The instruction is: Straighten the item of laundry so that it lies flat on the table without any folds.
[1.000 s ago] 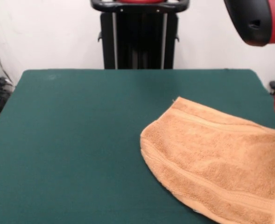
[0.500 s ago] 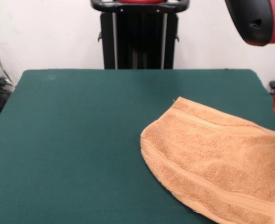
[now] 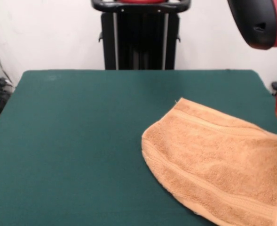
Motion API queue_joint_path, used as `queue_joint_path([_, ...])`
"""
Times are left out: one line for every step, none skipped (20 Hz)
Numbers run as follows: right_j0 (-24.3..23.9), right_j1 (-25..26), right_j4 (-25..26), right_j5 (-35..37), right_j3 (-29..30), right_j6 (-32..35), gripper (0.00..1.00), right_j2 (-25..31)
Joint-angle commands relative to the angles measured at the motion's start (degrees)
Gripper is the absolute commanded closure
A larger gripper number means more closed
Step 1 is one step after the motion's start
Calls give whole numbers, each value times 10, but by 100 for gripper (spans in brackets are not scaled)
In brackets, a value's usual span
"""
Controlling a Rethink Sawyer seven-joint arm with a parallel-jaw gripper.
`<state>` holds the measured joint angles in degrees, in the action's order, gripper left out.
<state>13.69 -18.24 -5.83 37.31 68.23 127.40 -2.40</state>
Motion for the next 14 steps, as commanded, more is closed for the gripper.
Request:
queue_joint_path([18, 44, -6, -27, -9, 109, 100, 1])
queue_joint_path([19, 44, -5, -28, -9, 108, 100, 0])
queue_joint_path([18, 44, -5, -29, -10, 107, 100, 1])
queue_joint_path([18, 44, -6, -28, -9, 106, 100, 1])
queue_joint_path([18, 43, -6, -28, -9, 106, 100, 0])
queue_joint_path([19, 42, -5, -27, -8, 106, 100, -2])
queue_joint_path([19, 42, -5, -27, -8, 106, 100, -2])
queue_joint_path([19, 43, -5, -28, -7, 105, 100, -2])
queue_joint_path([19, 43, -5, -29, -7, 104, 100, -2])
queue_joint_path([19, 43, -5, -29, -6, 105, 100, -3])
queue_joint_path([20, 43, -5, -30, -7, 105, 100, -4])
queue_joint_path([20, 44, -4, -30, -7, 105, 100, -4])
queue_joint_path([20, 44, -4, -29, -8, 104, 100, -4])
queue_joint_path([19, 45, -4, -29, -9, 104, 100, -4])
